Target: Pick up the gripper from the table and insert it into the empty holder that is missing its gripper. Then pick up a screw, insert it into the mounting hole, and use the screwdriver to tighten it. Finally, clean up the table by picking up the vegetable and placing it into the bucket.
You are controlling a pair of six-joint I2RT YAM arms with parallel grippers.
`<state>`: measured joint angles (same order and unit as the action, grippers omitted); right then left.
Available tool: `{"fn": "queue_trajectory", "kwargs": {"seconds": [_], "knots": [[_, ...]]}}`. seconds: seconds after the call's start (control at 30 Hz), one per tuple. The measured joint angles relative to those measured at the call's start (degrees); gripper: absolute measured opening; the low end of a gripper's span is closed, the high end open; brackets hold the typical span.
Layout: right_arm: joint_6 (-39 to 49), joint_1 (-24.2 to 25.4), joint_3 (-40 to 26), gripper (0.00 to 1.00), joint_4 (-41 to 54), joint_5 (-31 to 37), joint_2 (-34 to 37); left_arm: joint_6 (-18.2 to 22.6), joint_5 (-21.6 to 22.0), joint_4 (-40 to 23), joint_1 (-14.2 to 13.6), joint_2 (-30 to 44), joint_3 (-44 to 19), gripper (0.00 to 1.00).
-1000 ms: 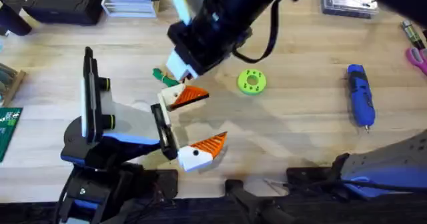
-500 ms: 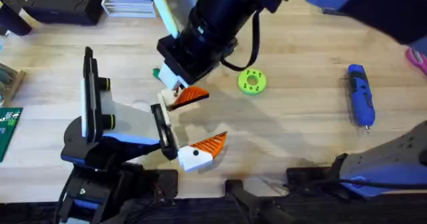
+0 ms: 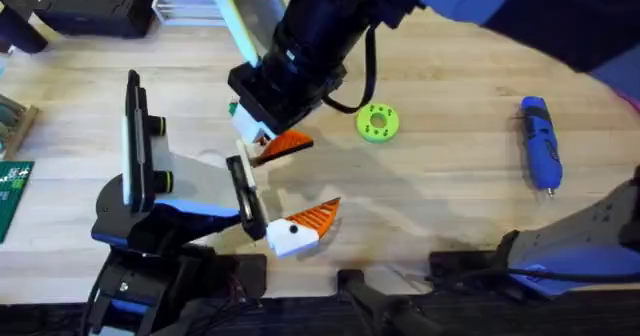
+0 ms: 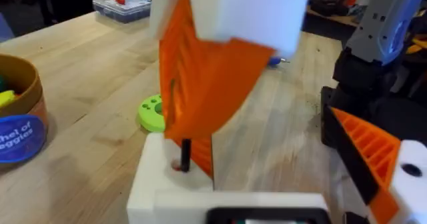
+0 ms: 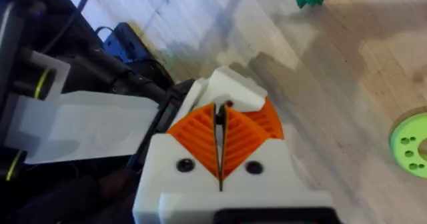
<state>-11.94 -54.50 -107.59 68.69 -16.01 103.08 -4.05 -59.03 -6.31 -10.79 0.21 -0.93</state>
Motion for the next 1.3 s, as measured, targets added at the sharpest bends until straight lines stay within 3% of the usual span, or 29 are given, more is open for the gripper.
{"fn": "queue_trajectory", "kwargs": {"seconds": [1.3], "knots": [[0.76,0.13,-0.26,0.007,0.74,0.87,0.51,-0.02,-0.34,0.00,0.00,0.09,0.02,0.985]]}}
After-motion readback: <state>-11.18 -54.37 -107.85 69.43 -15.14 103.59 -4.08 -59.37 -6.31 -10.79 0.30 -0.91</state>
